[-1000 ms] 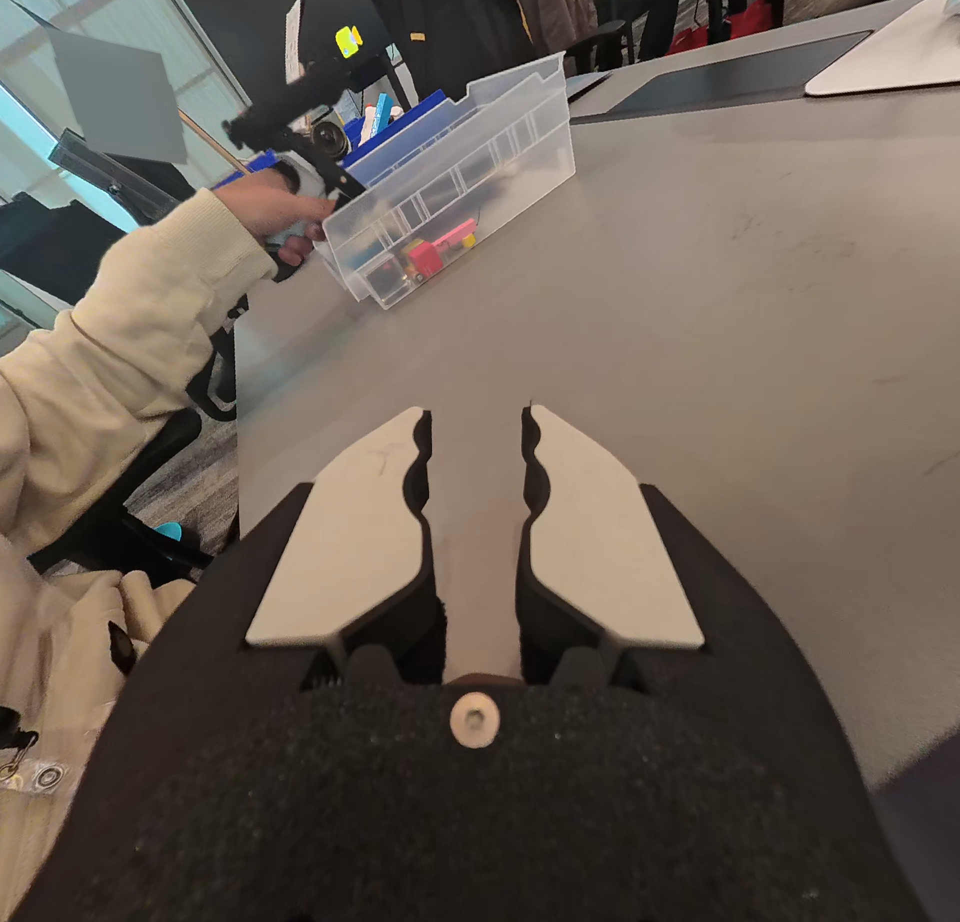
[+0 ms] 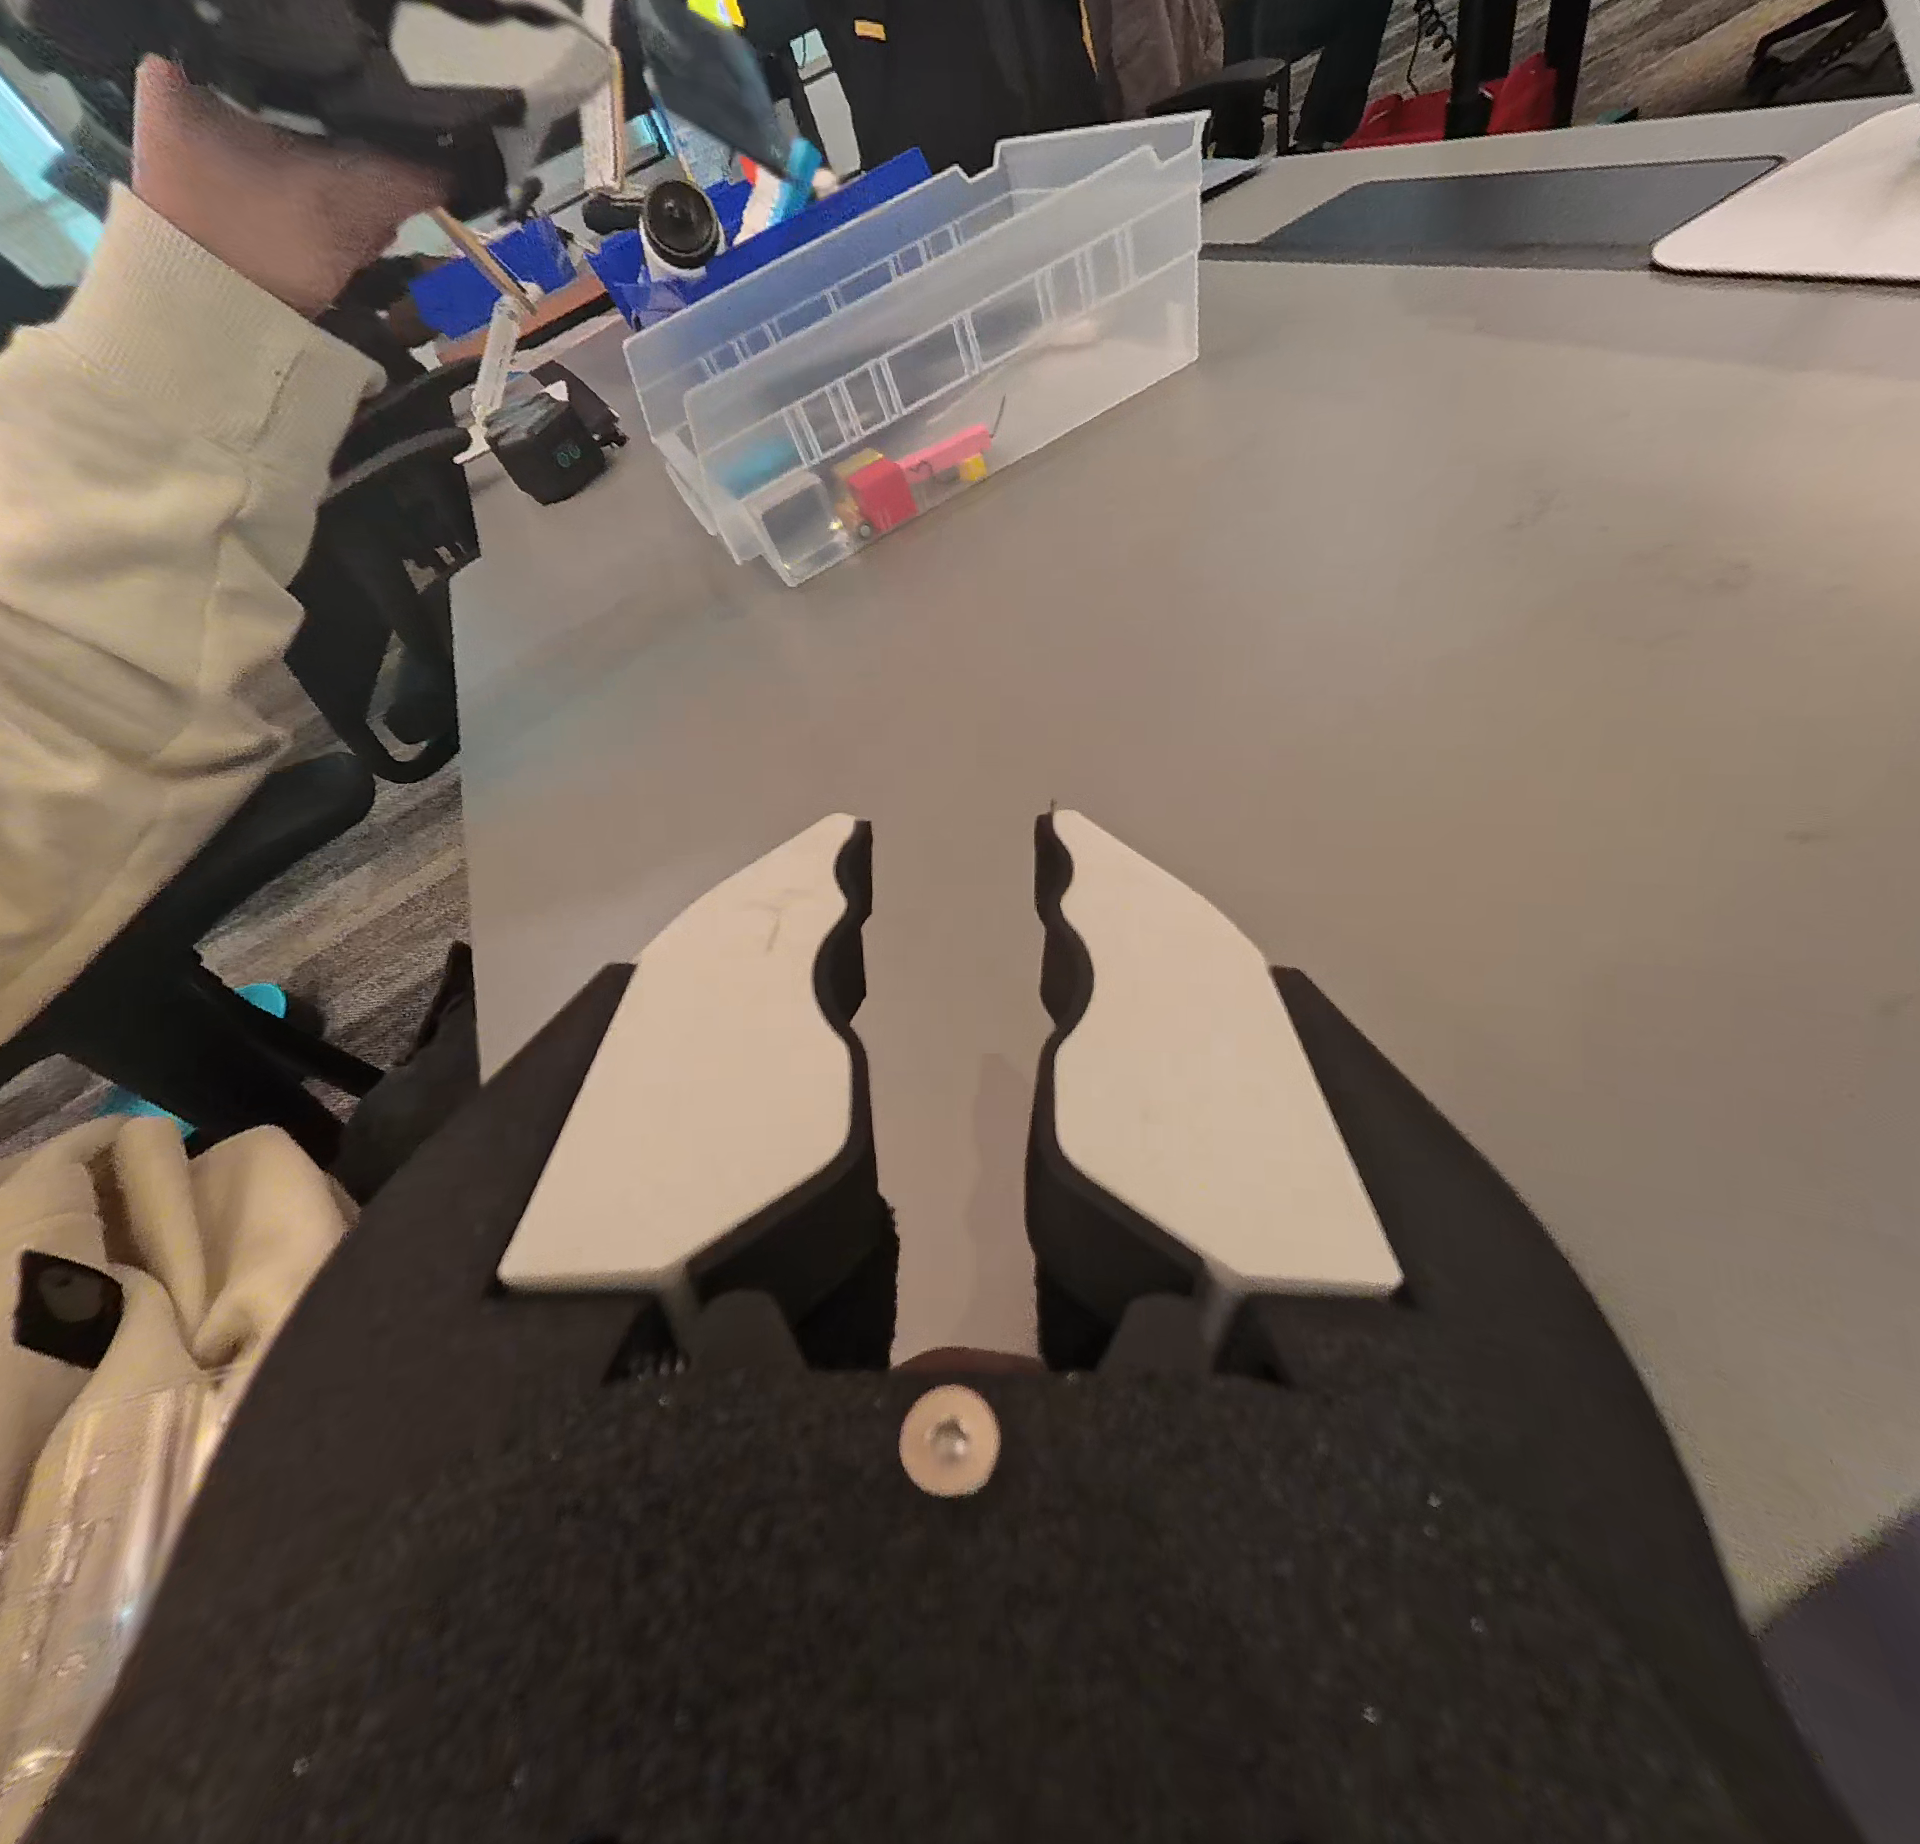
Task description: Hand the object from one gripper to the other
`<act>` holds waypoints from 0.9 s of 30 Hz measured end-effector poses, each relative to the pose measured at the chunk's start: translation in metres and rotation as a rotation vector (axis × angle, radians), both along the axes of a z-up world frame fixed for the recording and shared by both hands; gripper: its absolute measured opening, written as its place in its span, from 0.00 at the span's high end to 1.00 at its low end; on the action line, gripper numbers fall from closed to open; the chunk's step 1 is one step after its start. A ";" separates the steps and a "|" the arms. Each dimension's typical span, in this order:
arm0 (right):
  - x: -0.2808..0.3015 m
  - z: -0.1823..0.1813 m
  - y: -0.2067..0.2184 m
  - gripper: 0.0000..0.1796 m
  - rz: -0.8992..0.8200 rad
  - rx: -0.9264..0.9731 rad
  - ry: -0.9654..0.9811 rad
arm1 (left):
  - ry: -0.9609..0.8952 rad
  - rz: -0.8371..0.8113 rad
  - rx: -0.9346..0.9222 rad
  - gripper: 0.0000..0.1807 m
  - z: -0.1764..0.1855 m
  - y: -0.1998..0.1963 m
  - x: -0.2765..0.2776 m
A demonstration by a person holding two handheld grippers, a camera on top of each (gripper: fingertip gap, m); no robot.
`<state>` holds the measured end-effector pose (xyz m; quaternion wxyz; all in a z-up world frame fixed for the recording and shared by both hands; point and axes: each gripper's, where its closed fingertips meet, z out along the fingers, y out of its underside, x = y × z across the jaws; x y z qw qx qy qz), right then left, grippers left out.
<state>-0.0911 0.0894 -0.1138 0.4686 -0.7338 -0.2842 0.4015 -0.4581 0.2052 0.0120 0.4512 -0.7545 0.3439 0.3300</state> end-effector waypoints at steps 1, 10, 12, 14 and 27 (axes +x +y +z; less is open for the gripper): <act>-0.002 0.001 -0.001 0.83 0.009 -0.006 0.011 | -0.003 -0.025 -0.031 1.00 -0.003 -0.002 0.007; 0.000 -0.003 -0.006 0.83 0.022 -0.015 -0.009 | -0.491 -0.179 -0.229 1.00 -0.048 -0.064 0.027; -0.001 -0.005 -0.005 0.83 0.028 -0.039 0.007 | -0.634 -0.197 -0.258 1.00 -0.067 -0.074 0.037; -0.001 -0.005 -0.003 0.83 0.019 -0.056 0.026 | -0.769 -0.167 -0.242 1.00 -0.084 -0.077 0.036; -0.005 -0.010 -0.002 0.83 0.030 -0.081 0.023 | -1.046 -0.068 -0.333 0.82 -0.115 -0.073 0.020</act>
